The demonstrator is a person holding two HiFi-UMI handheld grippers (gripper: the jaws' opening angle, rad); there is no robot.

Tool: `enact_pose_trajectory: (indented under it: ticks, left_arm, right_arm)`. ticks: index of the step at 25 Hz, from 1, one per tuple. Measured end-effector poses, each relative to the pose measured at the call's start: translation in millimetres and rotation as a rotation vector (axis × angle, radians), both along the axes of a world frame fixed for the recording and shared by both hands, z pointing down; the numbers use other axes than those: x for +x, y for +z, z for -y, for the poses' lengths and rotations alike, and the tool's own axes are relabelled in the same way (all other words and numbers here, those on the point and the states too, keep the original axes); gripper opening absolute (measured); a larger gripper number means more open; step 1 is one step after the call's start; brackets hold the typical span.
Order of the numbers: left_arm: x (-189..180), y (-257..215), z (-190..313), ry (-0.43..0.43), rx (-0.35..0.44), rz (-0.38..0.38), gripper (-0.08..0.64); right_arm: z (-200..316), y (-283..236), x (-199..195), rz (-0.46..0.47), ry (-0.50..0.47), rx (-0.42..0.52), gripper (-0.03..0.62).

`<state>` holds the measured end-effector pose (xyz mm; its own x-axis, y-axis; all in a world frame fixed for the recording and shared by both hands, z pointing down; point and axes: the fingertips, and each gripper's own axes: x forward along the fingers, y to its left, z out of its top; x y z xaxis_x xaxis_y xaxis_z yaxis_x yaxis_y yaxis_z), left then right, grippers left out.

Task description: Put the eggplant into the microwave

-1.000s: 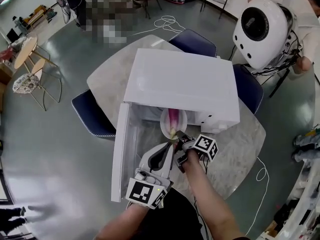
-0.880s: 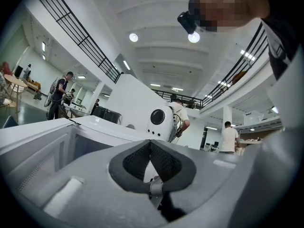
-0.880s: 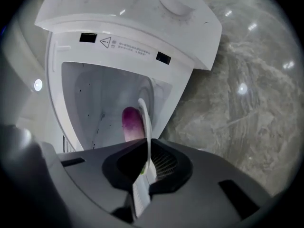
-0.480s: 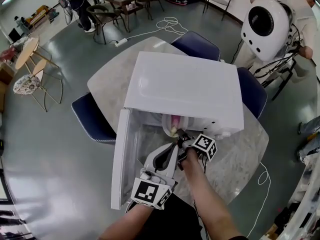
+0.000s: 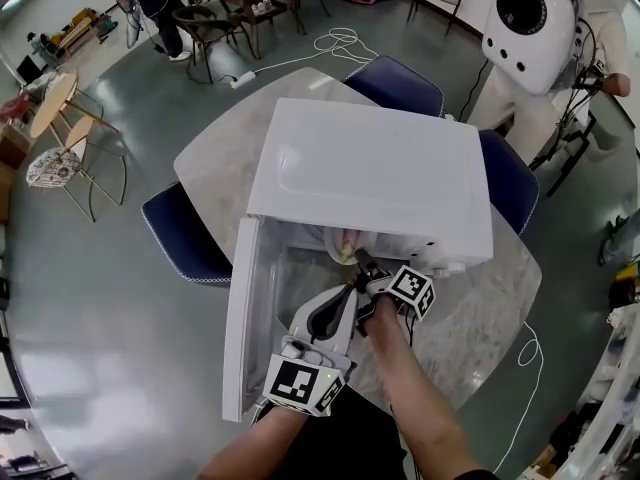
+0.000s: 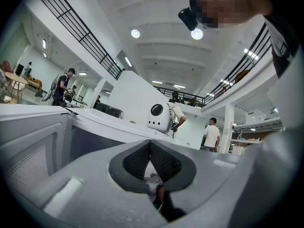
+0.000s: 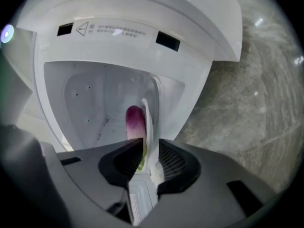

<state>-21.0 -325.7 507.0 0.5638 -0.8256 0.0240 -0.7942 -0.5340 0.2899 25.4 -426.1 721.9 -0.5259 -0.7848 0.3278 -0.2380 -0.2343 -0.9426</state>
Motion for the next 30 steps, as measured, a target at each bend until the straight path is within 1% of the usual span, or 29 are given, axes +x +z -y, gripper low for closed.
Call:
enact_pose_trajectory:
  ticks: [3,6,7,9,15,19,30]
  left_arm:
    - [1.3,-1.2,0.3,0.003,-0.002,-0.002,0.008]
    - [2.5,-3.6,2.1,0.006,0.001,-0.005,0.008]
    - [3.1,-3.8,2.4,0.008,0.002,-0.005,0.008]
    - [3.6,-3.0,2.4,0.009,0.002,-0.003,0.008]
    - [1.5,-1.0,1.5,0.005,0.000,0.001,0.008]
    - [1.0,-0.4,2.4,0.004,-0.005,0.001,0.008]
    - [-2.1,1.8,6.4,-0.002,-0.015,0.003,0.008]
  right_arm:
    - [-10.7,-5.1,3.0,-0.013,0.016,0.000,0.089]
    - [-15.9,-4.4,0.6,-0.016,0.018,-0.021,0.086]
    - [-15.0,-4.1,0.1,-0.013,0.018,-0.026,0.053]
    - [-9.5,-4.7,0.0,-0.005,0.020,-0.026,0.025]
    - [12.2,-6.6,-2.8,-0.001,0.053,0.000,0.018]
    - [26.4,-9.9,-5.2,-0.007,0.077,0.044,0.018]
    - [49.9,-14.3,-10.3,-0.128,0.042,0.096,0.020]
